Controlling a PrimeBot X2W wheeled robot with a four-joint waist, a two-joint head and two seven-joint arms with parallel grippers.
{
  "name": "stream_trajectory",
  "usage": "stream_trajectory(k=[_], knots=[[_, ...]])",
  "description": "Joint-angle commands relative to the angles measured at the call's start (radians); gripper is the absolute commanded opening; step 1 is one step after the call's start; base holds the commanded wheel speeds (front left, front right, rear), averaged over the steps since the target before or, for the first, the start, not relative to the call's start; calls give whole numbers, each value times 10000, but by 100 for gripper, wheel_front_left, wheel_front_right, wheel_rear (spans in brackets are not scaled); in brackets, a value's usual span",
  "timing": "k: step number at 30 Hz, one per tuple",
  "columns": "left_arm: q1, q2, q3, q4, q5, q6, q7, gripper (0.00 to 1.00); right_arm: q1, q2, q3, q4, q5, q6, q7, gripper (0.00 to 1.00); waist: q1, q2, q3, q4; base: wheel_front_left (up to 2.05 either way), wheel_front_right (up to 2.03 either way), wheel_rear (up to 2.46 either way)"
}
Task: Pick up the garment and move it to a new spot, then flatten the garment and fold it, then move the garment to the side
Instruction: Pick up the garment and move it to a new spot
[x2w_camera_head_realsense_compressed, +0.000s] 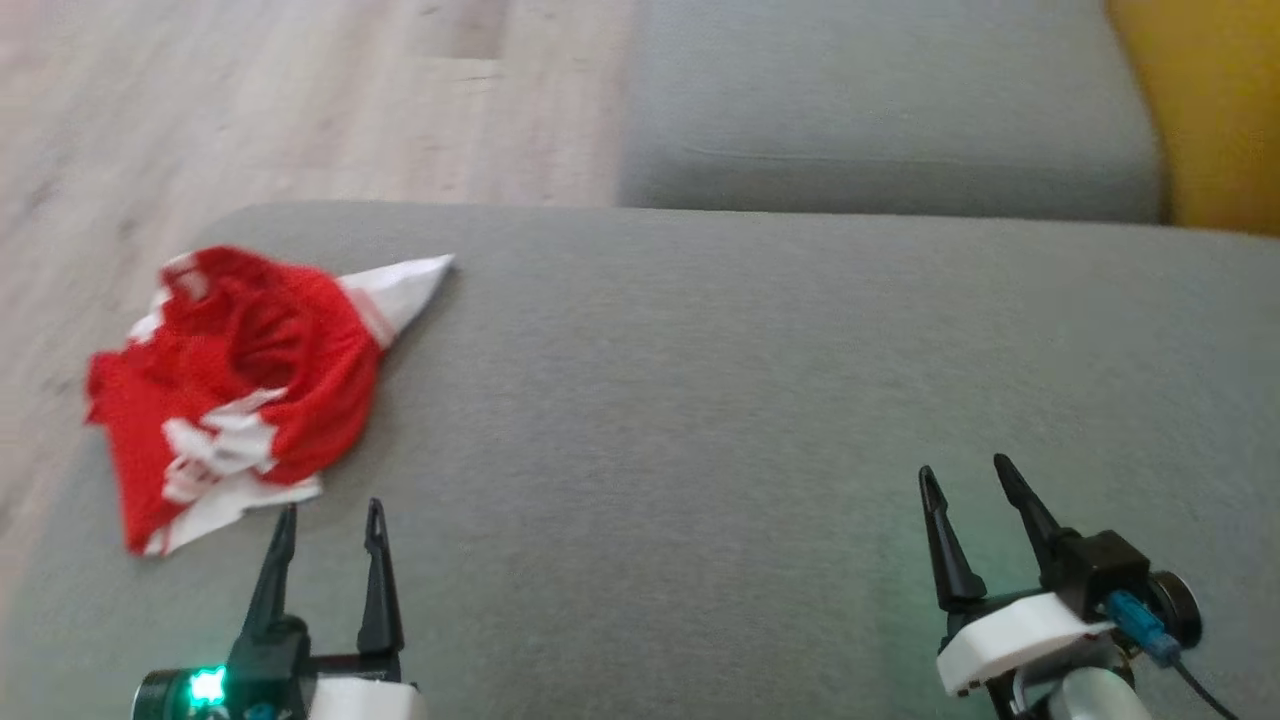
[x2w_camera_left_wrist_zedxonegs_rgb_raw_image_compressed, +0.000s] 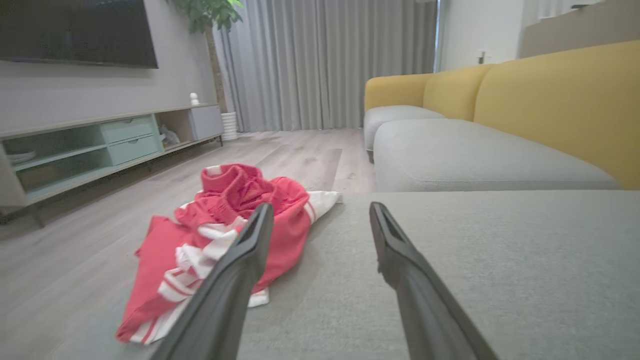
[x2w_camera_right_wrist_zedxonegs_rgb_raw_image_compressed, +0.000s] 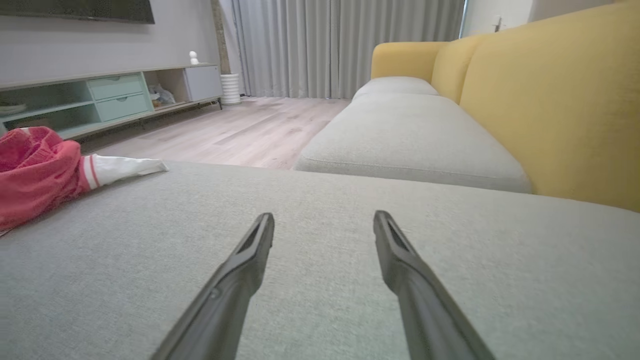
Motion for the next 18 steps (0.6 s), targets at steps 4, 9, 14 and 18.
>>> stream_trajectory(k=[4, 9, 14, 18], knots=[[-302, 0, 641, -311, -72, 58, -95, 100, -141, -85, 291, -267, 42, -6, -109, 100, 0, 0, -167, 1950, 0, 0, 0], [-134, 79, 909, -386, 39, 129, -95, 100, -118, -85, 281, -255, 62, -6, -109, 100, 0, 0, -248, 3126, 0, 0, 0], [-76, 146, 1563, -591, -118, 311, -95, 100, -364, -85, 611, -202, -65, -6, -109, 100, 0, 0, 53, 3505, 0, 0, 0], [-14, 108, 1972, -872, -220, 329, -95, 100, -489, -85, 710, -127, -281, -6, -109, 100, 0, 0, 222, 3639, 0, 0, 0]])
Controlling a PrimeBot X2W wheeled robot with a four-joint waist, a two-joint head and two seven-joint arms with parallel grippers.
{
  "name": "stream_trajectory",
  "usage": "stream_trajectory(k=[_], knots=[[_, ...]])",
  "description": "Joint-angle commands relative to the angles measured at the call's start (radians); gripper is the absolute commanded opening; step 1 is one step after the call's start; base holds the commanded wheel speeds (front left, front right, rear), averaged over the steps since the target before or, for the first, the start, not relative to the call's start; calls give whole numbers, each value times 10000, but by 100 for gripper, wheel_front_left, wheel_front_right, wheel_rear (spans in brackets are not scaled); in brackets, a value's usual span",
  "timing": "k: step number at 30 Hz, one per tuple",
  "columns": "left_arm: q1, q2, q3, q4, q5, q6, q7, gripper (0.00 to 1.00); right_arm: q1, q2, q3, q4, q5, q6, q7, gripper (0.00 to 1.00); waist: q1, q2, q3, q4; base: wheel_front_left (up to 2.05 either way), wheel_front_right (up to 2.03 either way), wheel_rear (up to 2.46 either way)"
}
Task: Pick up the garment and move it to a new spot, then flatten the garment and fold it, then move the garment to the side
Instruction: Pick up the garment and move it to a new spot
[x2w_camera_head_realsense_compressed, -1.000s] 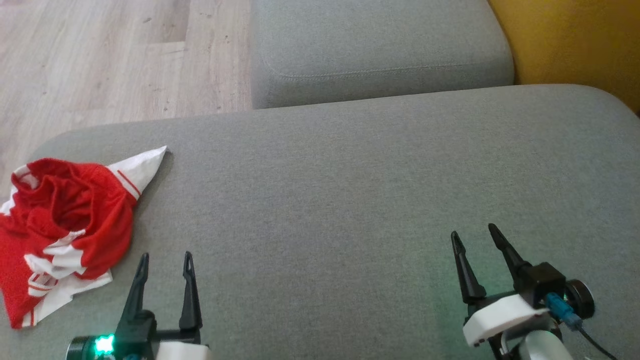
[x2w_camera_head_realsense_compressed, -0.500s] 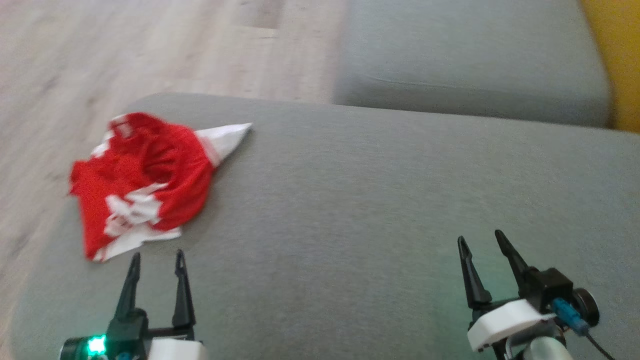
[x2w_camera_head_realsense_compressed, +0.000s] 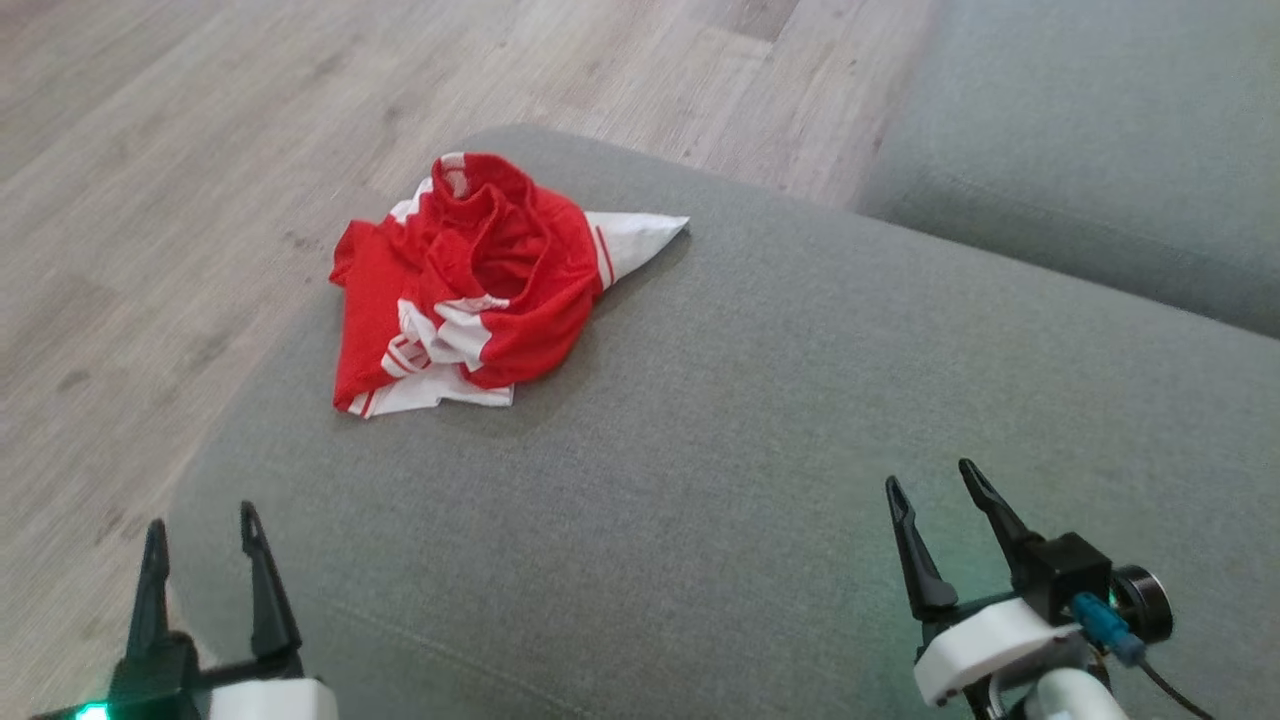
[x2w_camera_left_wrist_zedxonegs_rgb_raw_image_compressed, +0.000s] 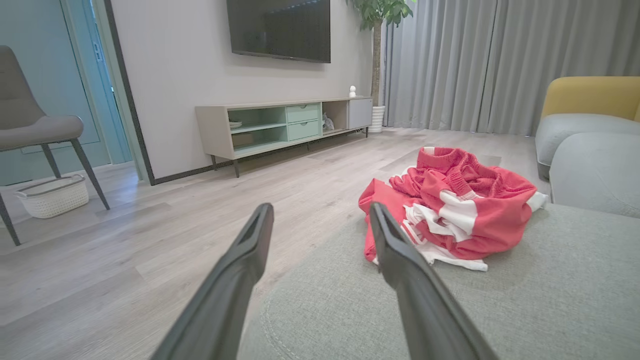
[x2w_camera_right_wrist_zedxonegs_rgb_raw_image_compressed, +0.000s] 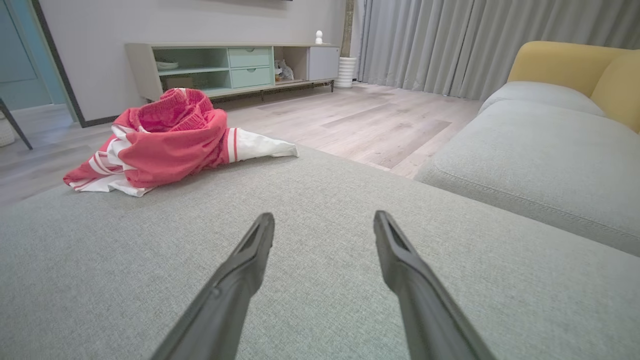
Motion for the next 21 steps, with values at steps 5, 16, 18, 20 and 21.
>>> stream_trajectory(k=[5, 16, 18, 20, 21], knots=[[-493, 25, 723, -856, -6, -50, -95, 100, -514, -95, -7, -293, -582, -7, -109, 100, 0, 0, 506, 159, 0, 0, 0], [-4217, 850, 968, 209, -645, -1467, -95, 100, -1076, -95, -1160, -1536, -2215, -7, -109, 100, 0, 0, 2728, -125, 0, 0, 0], [-5377, 1048, 840, 1012, -728, -1668, -91, 100, -1316, -95, -1358, -1738, -2621, -7, -109, 100, 0, 0, 3285, -256, 0, 0, 0], [-6608, 1251, 616, 1921, -767, -1849, 101, 100, -1579, -95, -1528, -1915, -3013, -7, -109, 100, 0, 0, 3822, -392, 0, 0, 0], [-7232, 1321, 508, 2400, -825, -1934, 282, 100, -1689, -95, -1610, -2003, -3178, -7, -109, 100, 0, 0, 4054, -456, 0, 0, 0]])
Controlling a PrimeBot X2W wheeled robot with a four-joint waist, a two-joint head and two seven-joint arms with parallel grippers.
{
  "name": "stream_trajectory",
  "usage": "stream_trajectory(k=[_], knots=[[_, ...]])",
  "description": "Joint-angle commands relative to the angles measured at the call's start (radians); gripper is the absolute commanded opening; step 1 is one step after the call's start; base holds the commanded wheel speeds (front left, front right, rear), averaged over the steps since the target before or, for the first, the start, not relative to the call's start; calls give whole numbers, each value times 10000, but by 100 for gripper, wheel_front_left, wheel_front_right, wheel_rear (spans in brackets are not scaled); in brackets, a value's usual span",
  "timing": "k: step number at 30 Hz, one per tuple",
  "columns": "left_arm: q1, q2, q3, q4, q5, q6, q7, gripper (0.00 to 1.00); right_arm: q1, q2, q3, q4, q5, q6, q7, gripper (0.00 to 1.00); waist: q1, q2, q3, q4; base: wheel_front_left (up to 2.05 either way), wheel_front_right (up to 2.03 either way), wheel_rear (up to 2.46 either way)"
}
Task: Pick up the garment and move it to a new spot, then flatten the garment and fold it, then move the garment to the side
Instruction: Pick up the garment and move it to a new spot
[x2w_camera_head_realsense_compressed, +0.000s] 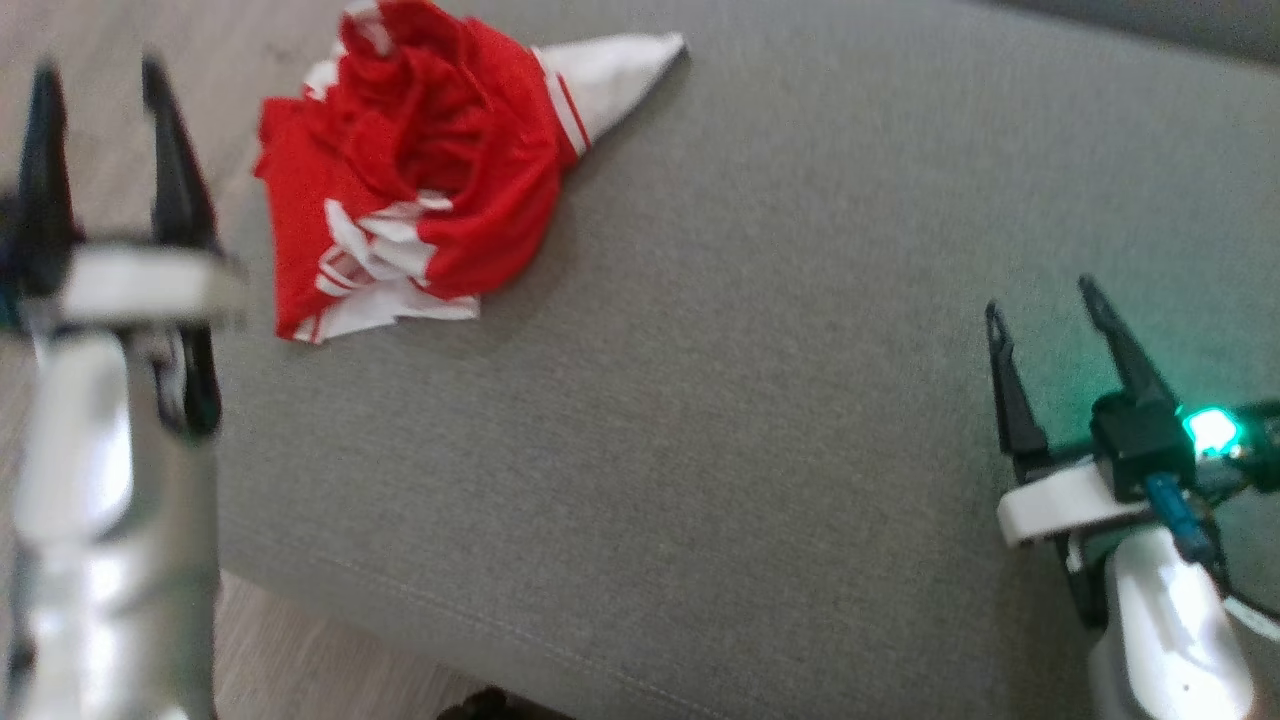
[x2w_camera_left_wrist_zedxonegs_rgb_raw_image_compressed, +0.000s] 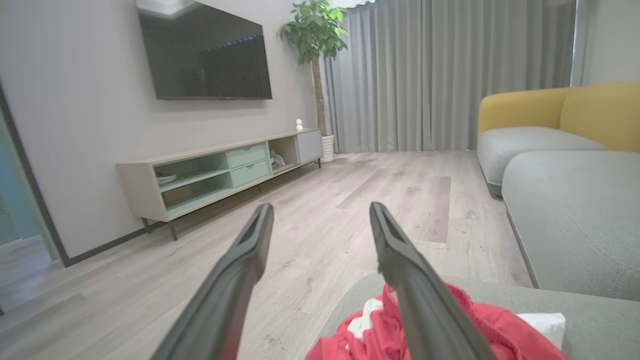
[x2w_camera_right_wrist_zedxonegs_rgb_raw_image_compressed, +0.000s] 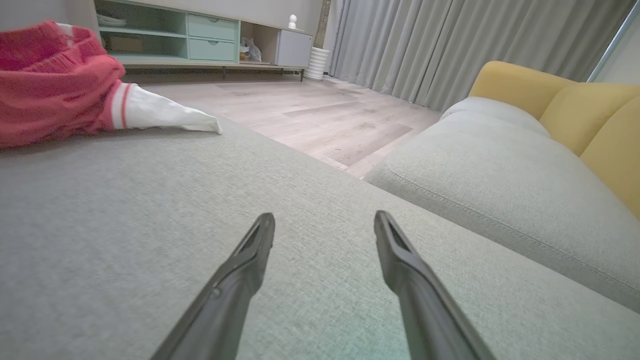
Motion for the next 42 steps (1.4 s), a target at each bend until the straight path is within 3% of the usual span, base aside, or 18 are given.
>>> stream_trajectory(k=[1, 8, 11, 16, 17, 18, 19, 27, 31, 38, 42], knots=[[-861, 523, 162, 17, -62, -72, 147, 100, -332, -67, 192, -387, -170, -7, -109, 100, -4, 0, 1057, -398, 0, 0, 0], [-4178, 1157, -244, 3293, -643, -376, 1763, 100, -835, -224, 89, -928, -669, -7, -109, 100, -4, 0, 2277, -1033, 0, 0, 0], [-5119, 1574, -402, 4972, -862, -424, 2673, 100, -971, -291, 52, -1144, -719, -7, -109, 100, -4, 0, 2669, -1428, 0, 0, 0], [-5681, 1822, -749, 6293, -1139, -451, 3120, 100, -1057, -350, -52, -1308, -729, -7, -109, 100, -4, 0, 3071, -1715, 0, 0, 0], [-5740, 1839, -883, 6440, -1210, -452, 3147, 86, -1087, -352, -71, -1329, -733, -7, -109, 100, -4, 0, 3136, -1739, 0, 0, 0], [-5790, 1854, -1041, 6532, -1277, -453, 3109, 38, -1114, -349, -90, -1342, -738, -7, -109, 100, -4, 0, 3176, -1750, 0, 0, 0], [-5825, 1894, -1197, 6599, -1338, -454, 3028, 0, -1138, -344, -101, -1345, -743, -7, -109, 100, -4, 0, 3202, -1760, 0, 0, 0], [-6216, 2528, -2317, 6467, -1330, -456, 959, 0, -1262, -161, 201, -979, -481, -7, -109, 100, -4, 0, 2386, -2021, 0, 0, 0], [-6525, 2709, -2964, 6154, -1287, -457, 525, 0, -1274, -101, 339, -815, -244, -7, -109, 100, -4, 0, 1744, -2299, 0, 0, 0], [-7428, 3054, -4507, 4729, -1516, -457, 362, 0, -1112, -70, 958, -546, 1129, -7, -109, 100, -4, 0, 149, -3568, 0, 0, 0], [-7727, 3049, -5591, 3307, -2448, -457, 832, 0, -878, -69, 1408, -653, 1636, -7, -109, 100, -4, 0, -483, -4577, 0, 0, 0]])
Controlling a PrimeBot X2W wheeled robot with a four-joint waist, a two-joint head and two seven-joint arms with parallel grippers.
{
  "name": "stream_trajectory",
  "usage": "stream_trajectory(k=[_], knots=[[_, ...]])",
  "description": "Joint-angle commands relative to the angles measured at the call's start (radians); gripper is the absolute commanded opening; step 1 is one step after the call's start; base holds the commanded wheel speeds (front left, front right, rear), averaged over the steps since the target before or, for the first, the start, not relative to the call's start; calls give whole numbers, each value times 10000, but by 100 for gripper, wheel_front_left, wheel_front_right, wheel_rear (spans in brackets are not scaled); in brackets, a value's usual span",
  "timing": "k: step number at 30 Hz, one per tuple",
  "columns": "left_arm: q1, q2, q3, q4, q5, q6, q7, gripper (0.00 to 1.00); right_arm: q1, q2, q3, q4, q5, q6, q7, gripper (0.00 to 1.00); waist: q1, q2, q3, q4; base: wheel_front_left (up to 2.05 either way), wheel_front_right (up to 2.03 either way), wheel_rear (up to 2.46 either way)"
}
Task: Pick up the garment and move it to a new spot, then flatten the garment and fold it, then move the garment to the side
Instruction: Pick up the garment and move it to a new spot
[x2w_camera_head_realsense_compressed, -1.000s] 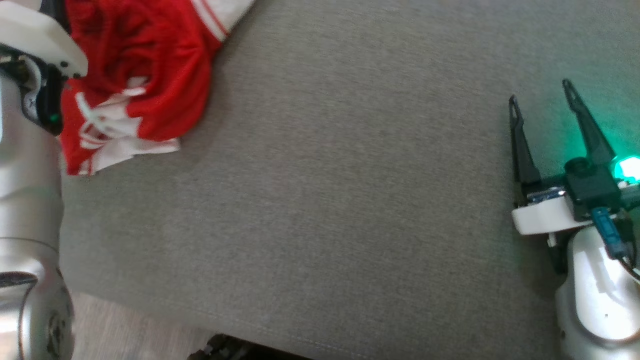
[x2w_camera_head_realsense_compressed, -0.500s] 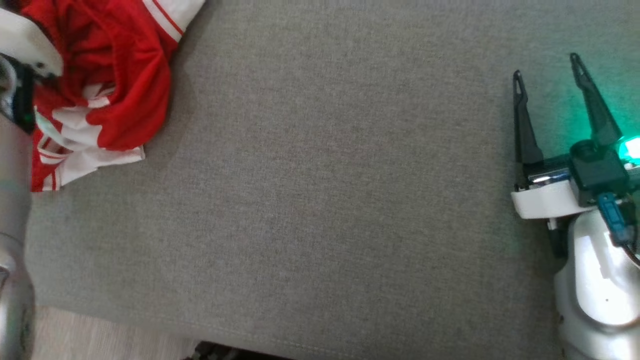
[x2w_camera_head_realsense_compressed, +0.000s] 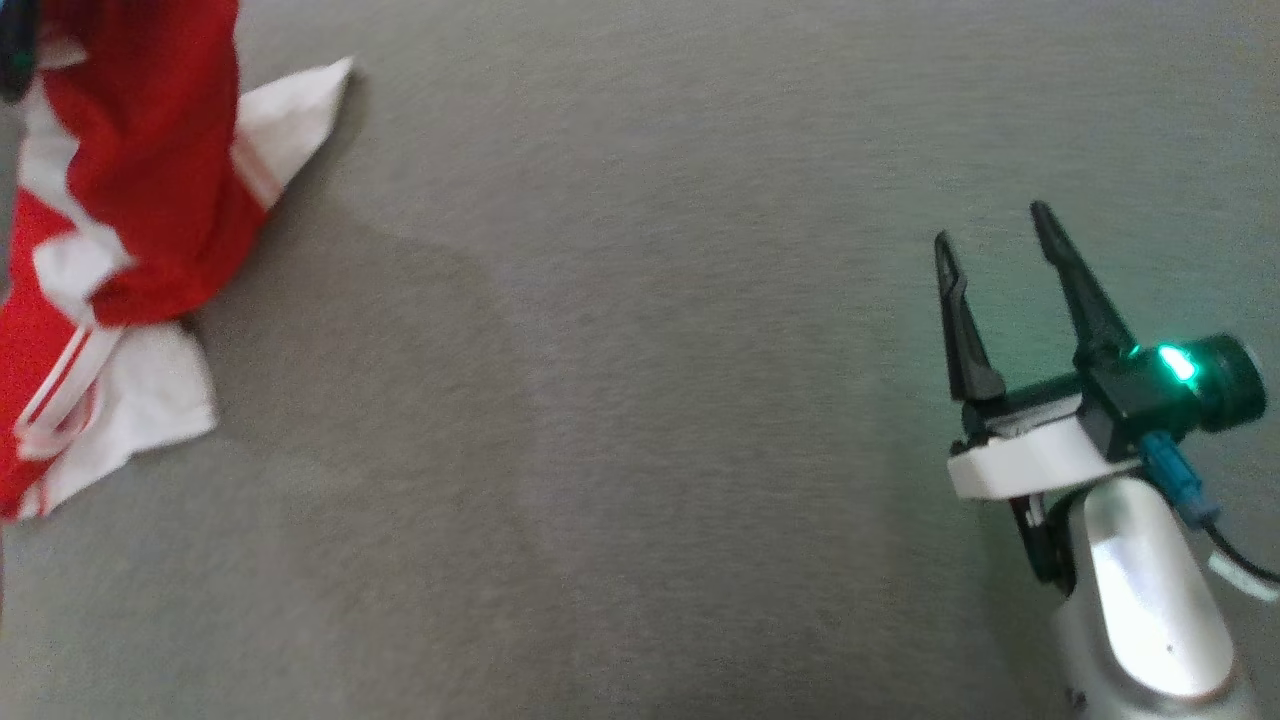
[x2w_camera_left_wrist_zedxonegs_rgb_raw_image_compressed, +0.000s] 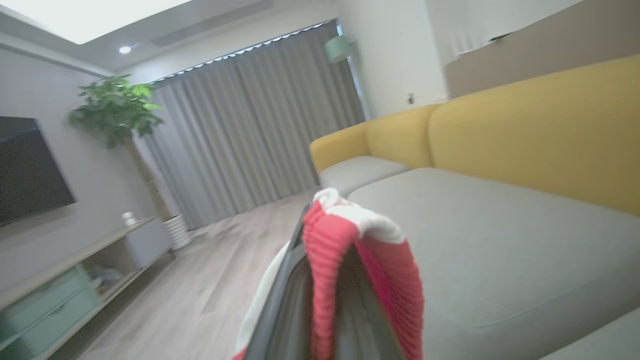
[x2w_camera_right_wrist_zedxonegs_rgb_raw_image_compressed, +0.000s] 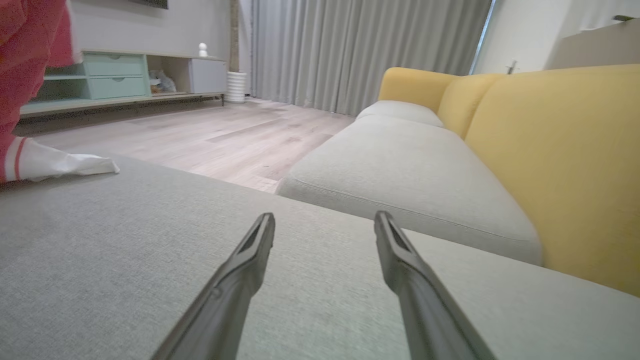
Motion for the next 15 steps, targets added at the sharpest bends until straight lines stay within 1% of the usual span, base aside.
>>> stream_trajectory(k=[1, 5, 8, 10, 12, 15], knots=[[-647, 543, 36, -551, -174, 18, 148, 0, 157, 81, 265, -348, 189, -7, 6, 100, 1, 0, -929, -1232, 0, 0, 0], [-1024, 865, -796, -1698, -717, 18, 729, 0, 315, 82, 489, -623, 721, -7, 6, 100, 1, 0, -1116, -2337, 0, 0, 0], [-1270, 961, -1277, -2164, -927, 18, 975, 0, 352, 82, 629, -755, 1081, -7, 6, 100, 1, 0, -1082, -3162, 0, 0, 0], [-1404, 945, -1623, -2357, -1037, 18, 1053, 0, 337, 82, 646, -809, 1291, -7, 6, 100, 1, 0, -970, -3614, 0, 0, 0], [-1431, 810, -1919, -2525, -1186, 18, 1064, 0, 312, 82, 633, -873, 1453, -7, 6, 100, 1, 0, -831, -3957, 0, 0, 0], [-1216, 640, -2528, -2748, -1352, 18, 936, 0, 275, 83, 629, -959, 1640, -7, 6, 100, 1, 0, -587, -4307, 0, 0, 0]])
